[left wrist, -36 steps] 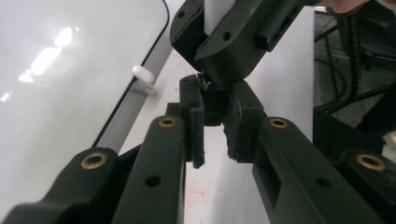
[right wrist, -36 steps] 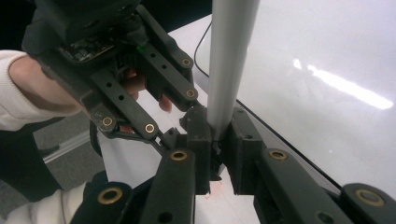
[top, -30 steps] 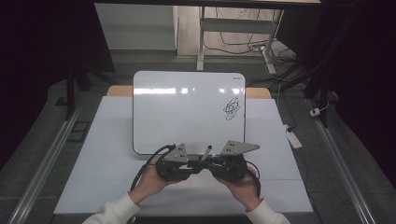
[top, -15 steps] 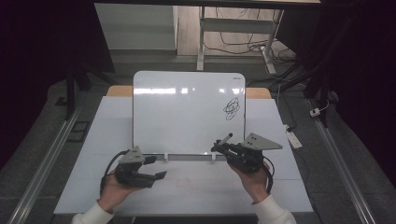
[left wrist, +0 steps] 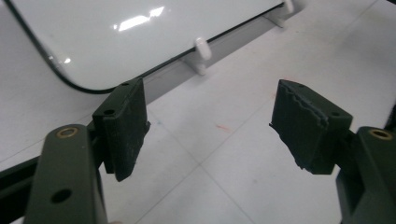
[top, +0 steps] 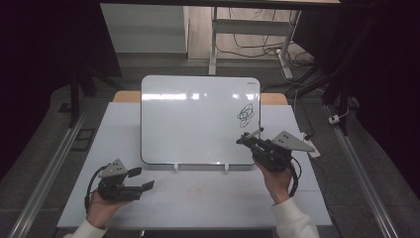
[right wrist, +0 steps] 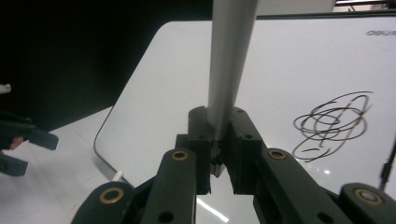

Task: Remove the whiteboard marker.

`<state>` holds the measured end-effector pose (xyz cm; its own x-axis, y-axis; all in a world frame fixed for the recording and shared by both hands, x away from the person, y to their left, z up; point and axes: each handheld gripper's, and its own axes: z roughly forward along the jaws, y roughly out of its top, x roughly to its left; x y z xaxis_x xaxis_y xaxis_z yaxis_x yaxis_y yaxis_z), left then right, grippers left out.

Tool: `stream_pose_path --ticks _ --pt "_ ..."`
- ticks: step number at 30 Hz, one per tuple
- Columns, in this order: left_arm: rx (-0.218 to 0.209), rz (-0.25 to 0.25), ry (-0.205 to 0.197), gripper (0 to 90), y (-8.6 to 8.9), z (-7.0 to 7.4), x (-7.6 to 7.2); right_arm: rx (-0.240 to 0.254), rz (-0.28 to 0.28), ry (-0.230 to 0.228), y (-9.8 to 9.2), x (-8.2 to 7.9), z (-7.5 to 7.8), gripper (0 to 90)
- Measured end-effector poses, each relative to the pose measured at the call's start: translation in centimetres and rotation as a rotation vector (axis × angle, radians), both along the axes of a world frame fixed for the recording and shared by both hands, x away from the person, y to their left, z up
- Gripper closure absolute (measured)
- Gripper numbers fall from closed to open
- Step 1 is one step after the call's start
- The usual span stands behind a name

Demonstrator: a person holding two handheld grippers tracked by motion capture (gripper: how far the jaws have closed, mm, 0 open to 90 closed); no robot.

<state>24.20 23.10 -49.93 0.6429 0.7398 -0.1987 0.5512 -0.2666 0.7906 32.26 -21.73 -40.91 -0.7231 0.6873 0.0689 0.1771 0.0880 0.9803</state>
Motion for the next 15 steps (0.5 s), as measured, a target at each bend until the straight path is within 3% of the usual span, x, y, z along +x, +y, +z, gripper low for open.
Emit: stream_pose_path --ticks 12,15 --pt "0.008 0.021 -0.003 24.4 0.5 -0.1 0.2 0.017 -0.061 -0.035 -0.6 0.6 0.1 80.9" --pt "0.01 0.022 -0.009 23.9 0.4 0.0 0.1 0.014 -0.089 -0.055 -0.8 1.5 0.3 80.8"
